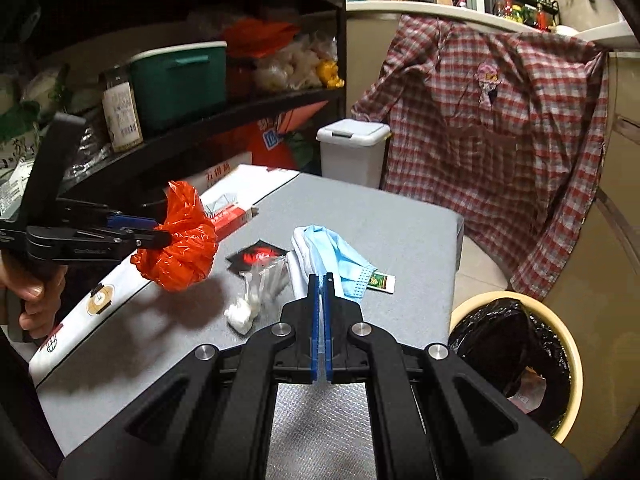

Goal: Collect trash
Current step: 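Lift the red-orange bag with the left gripper while the right gripper lifts the mask, then carry the bag and mask with both grippers over the black-lined bucket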

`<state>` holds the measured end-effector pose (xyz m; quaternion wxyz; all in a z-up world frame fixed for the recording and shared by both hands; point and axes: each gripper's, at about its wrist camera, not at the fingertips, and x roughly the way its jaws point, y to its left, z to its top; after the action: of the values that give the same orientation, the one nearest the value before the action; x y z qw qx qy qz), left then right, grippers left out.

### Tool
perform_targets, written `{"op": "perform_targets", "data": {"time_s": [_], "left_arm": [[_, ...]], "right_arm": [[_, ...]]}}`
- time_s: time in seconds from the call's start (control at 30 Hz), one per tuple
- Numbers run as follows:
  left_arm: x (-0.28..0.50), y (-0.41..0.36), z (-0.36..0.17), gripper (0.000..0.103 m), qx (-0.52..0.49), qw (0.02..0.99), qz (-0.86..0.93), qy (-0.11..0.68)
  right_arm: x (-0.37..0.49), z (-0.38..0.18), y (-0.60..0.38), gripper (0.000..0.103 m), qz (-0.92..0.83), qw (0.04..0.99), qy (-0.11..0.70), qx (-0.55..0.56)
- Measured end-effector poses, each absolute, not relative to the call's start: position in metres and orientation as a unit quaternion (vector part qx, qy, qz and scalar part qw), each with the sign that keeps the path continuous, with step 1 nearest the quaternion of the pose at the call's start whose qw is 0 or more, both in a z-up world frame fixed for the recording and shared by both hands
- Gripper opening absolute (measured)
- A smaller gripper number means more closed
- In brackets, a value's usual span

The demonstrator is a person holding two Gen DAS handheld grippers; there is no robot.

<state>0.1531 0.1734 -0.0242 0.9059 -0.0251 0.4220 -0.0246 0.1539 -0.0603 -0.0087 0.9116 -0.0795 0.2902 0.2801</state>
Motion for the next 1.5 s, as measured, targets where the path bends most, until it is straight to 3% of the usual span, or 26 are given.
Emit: {"op": "perform_targets", "data": {"time_s": [0.5,0.67,1.5], "left_arm": [[0.151,0.167,-0.015,0.035,-0.022,0.913,-0.022,0.406],[0.150,0.169,-0.011,0.035,-0.028,0.915,-0.019,0.402],[0.134,0.130,0.018,0.035,-0.019,0.936,-0.021,0.352]], "right_arm": [[0.135,0.010,-0.066,0.002,0.337,0.904,0.261,-0.038],[0.143,-0.001,-0.062,0.002,0.306,0.906,0.286,-0.057],[0.129,0.023,-0.108,0.002,0.247,0.937,0.245,-0.032]]}}
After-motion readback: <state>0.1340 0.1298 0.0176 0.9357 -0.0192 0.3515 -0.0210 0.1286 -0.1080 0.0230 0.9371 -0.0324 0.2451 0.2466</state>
